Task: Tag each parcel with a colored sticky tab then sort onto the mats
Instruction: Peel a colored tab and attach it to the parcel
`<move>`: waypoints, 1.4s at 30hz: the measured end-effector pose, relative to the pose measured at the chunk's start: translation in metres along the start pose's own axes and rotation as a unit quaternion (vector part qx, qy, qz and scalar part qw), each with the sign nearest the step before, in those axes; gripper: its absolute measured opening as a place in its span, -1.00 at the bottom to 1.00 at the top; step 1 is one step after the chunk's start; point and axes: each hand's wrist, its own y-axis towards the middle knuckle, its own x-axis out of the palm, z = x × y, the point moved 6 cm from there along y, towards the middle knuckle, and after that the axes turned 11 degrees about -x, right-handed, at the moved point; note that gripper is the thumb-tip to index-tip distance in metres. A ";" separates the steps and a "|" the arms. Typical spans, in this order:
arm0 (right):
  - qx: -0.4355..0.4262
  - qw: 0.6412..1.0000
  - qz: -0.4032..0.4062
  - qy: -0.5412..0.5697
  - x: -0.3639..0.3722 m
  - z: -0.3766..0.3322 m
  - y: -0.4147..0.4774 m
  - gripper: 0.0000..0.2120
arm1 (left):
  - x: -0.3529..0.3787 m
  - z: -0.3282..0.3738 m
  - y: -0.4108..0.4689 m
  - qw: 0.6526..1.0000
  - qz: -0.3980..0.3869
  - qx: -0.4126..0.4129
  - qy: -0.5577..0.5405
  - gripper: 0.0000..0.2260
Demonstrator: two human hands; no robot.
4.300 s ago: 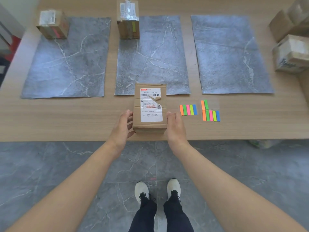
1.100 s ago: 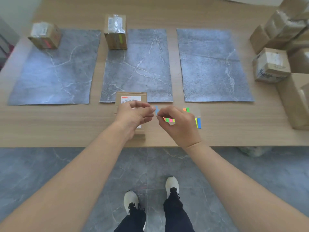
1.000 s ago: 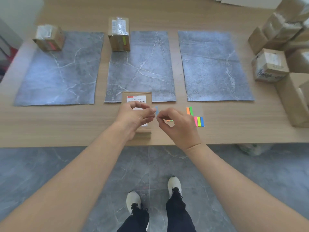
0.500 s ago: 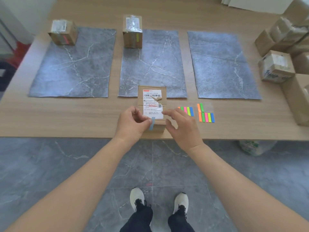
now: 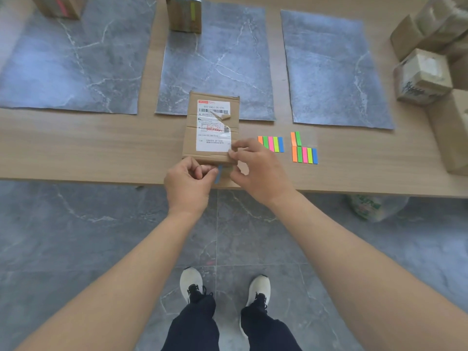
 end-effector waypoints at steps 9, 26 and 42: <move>-0.013 0.998 0.059 -0.020 0.005 0.002 0.006 -0.87 | 0.004 -0.007 0.001 0.999 0.025 -0.005 -0.043 -0.55; 0.015 0.989 0.115 -0.090 0.031 0.000 -0.003 -0.64 | -0.045 -0.030 0.013 0.991 0.134 -0.008 -0.024 -0.71; 0.375 0.860 0.115 0.326 0.039 0.011 -0.014 -0.36 | -0.013 0.014 0.012 0.977 -0.130 -0.133 -0.109 -0.42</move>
